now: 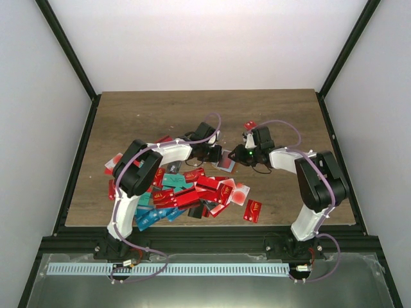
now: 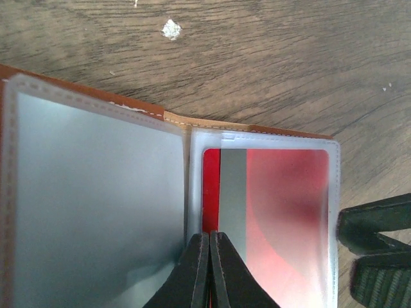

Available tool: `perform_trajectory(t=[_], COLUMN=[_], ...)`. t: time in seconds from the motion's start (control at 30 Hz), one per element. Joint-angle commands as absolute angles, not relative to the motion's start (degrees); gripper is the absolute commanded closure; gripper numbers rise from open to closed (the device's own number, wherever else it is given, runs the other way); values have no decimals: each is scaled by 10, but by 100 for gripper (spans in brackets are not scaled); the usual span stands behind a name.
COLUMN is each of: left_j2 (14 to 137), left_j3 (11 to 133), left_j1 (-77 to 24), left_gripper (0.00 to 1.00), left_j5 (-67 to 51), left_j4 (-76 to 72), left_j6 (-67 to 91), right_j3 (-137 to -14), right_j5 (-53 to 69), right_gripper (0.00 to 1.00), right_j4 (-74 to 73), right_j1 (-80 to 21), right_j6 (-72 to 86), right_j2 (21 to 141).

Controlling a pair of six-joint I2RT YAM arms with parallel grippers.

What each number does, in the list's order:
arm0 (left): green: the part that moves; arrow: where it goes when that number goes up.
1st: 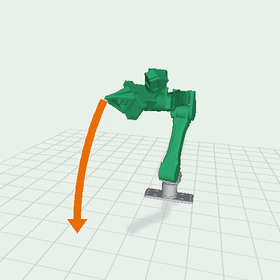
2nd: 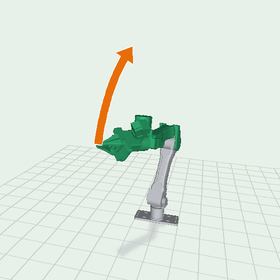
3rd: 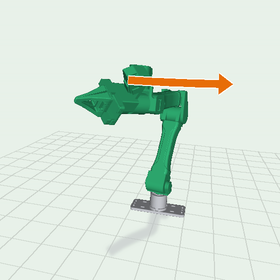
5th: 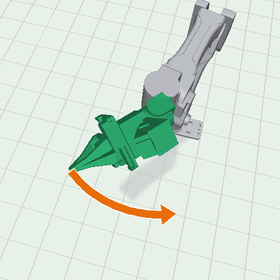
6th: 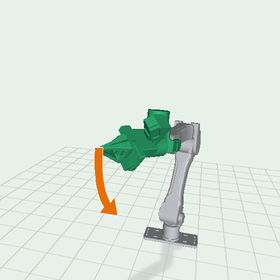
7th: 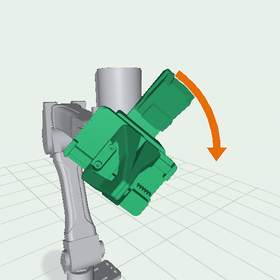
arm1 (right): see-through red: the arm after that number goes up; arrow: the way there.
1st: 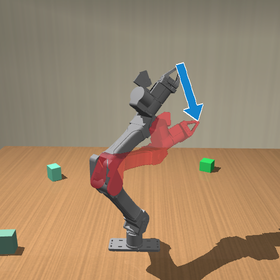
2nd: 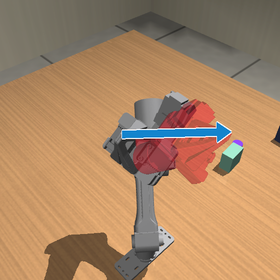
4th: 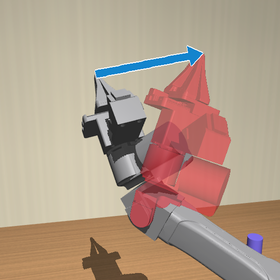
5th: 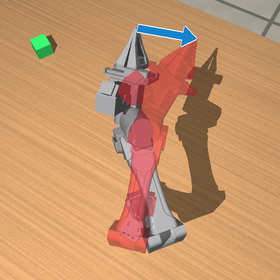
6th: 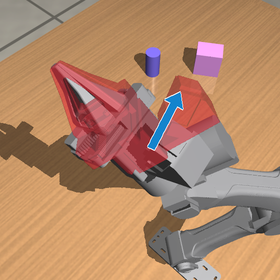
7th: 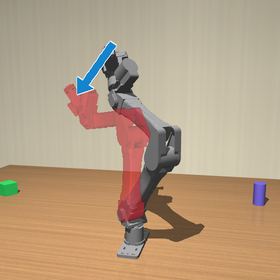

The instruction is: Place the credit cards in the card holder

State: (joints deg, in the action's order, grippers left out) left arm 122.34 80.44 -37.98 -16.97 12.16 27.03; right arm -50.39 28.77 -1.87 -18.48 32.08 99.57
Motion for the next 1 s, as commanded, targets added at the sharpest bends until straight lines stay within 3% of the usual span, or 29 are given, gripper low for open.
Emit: perform_trajectory(t=[0.0, 0.97], left_j2=[1240, 1237], left_j3=[795, 790], left_j1=[-384, -385], left_gripper=[96, 96], left_j5=[-175, -188], left_j4=[128, 119], left_j6=[271, 281], right_j3=[-492, -501], right_j5=[267, 299], right_gripper=[73, 73], right_j4=[-23, 10], right_j1=[-188, -187], right_j6=[324, 340], right_j2=[959, 1007])
